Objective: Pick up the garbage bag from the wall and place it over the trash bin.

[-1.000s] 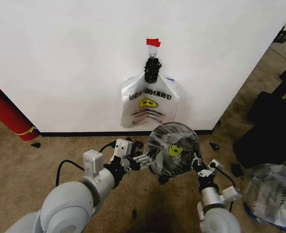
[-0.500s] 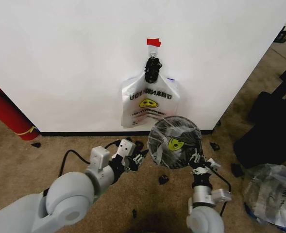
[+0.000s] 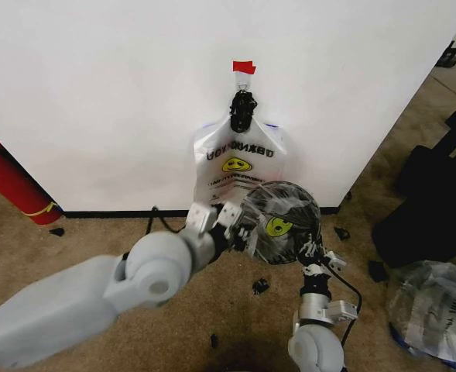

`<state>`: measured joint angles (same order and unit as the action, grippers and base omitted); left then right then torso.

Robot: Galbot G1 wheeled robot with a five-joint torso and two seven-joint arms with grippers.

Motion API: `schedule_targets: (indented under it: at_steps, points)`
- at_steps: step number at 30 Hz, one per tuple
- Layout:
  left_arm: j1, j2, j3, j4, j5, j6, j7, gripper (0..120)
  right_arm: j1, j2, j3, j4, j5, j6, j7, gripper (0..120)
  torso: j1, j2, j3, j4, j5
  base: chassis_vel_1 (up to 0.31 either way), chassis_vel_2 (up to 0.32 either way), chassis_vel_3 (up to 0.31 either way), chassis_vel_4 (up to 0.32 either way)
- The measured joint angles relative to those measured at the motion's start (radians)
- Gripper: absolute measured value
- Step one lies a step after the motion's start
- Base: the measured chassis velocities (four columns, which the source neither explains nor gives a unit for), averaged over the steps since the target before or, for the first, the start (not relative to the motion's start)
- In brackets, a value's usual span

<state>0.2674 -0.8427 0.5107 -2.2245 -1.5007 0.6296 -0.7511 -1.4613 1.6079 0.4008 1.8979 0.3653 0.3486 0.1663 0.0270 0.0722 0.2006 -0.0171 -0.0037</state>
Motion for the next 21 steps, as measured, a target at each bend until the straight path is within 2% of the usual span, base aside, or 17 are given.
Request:
schedule_targets:
  at_steps: [5,6,13,21]
  points:
    - [-0.057,-0.087,0.048,0.078,-0.009,0.006,-0.026,0,0.021,0.0,0.005,-0.011,-0.003,-0.002,-0.021,1,0.0,0.0,0.0,0.0002,-0.0001,0.0,0.0,0.0,0.0]
    - [-0.057,-0.087,0.048,0.078,-0.009,0.006,-0.026,0,0.021,0.0,0.005,-0.011,-0.003,-0.002,-0.021,1,0.0,0.0,0.0,0.0002,-0.0001,0.0,0.0,0.0,0.0]
    - [-0.133,-0.279,0.148,0.269,-0.007,0.045,-0.092,0,0.052,0.003,0.007,-0.03,0.018,-0.015,-0.036,1,0.0,0.0,0.0,-0.0005,0.0002,0.0,0.0,0.0,0.0]
    - [-0.138,-0.335,0.191,0.373,0.028,0.069,-0.116,0,0.034,0.002,-0.004,0.007,0.006,-0.017,-0.056,1,0.0,0.0,0.0,0.0003,-0.0001,0.0,0.0,0.0,0.0]
